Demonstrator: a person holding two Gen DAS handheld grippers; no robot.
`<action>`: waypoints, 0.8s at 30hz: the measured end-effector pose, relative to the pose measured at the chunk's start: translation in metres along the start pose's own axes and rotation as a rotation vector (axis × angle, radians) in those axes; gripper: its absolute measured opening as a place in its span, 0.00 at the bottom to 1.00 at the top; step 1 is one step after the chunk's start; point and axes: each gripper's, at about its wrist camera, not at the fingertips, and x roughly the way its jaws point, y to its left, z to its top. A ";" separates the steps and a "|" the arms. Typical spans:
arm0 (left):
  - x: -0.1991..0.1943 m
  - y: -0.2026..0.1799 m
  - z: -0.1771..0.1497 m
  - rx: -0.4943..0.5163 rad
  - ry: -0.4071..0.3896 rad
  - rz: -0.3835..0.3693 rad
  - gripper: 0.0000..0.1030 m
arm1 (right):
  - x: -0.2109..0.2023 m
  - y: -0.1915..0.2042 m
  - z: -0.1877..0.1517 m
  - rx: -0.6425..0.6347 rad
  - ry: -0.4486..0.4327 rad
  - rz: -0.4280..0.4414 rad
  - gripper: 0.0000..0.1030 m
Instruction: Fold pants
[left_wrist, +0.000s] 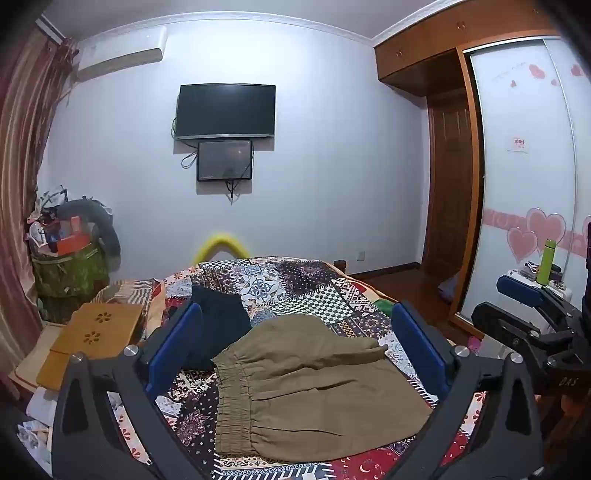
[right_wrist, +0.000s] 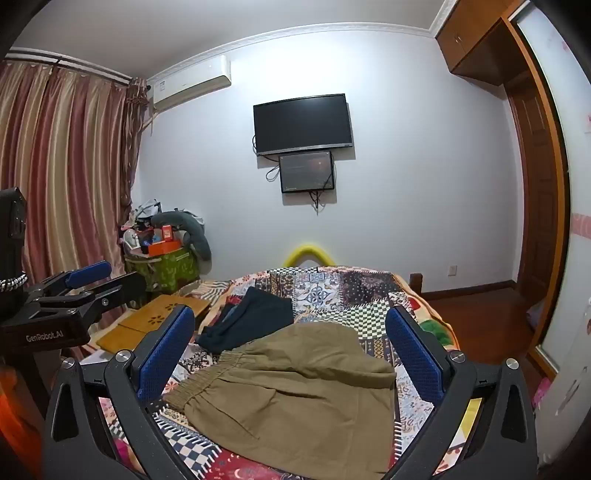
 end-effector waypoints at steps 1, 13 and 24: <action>0.000 0.001 0.000 -0.004 -0.001 0.001 1.00 | 0.000 0.000 0.000 -0.001 -0.002 0.000 1.00; 0.005 0.008 -0.002 -0.021 0.006 -0.004 1.00 | 0.002 0.000 -0.004 0.003 0.008 -0.004 1.00; 0.007 0.007 -0.002 -0.016 0.011 0.001 1.00 | 0.004 -0.001 -0.006 0.011 0.020 -0.007 1.00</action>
